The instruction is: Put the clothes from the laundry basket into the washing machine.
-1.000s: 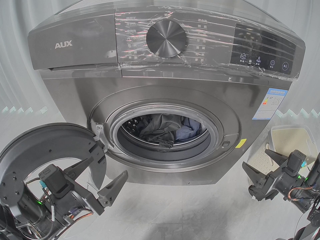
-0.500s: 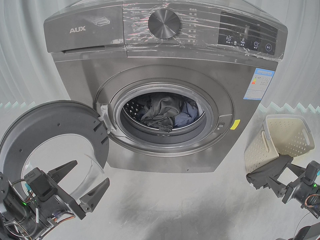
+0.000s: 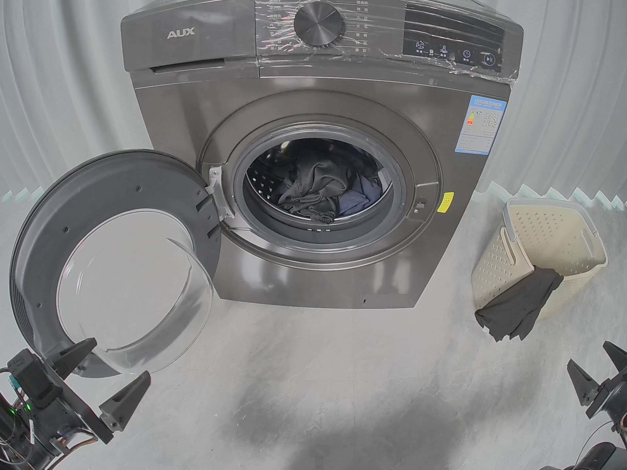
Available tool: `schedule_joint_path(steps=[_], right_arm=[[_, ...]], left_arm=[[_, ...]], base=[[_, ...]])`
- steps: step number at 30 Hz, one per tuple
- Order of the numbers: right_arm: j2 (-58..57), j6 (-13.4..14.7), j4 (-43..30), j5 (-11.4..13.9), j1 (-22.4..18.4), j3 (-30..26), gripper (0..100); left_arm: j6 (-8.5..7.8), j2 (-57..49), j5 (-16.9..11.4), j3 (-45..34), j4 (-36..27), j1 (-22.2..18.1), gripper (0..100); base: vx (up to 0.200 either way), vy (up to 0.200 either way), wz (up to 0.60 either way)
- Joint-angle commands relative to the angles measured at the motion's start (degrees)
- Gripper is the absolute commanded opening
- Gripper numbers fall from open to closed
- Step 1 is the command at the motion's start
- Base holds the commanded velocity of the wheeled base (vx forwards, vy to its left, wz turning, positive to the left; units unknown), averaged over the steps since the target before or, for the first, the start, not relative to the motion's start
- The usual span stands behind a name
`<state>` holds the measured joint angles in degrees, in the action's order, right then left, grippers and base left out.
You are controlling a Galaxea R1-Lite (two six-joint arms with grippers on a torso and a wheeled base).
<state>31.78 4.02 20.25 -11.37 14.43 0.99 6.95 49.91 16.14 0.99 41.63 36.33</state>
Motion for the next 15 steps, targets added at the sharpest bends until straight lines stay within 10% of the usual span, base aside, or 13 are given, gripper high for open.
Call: schedule_joint_path(steps=[1,15], right_arm=[[-13.1,-1.0,-5.9,0.5,-5.2,-0.9,100],[-26.5,-0.9,-17.9,0.9,-6.3,-0.4,100]], left_arm=[[0.87,-13.9,-0.1,-1.0,-9.0,-8.4,100],[4.74,-38.0,-6.2,-1.0,-36.2,-18.7,100]], base=[[0.0,0.0,0.0],[0.0,0.0,0.0]])
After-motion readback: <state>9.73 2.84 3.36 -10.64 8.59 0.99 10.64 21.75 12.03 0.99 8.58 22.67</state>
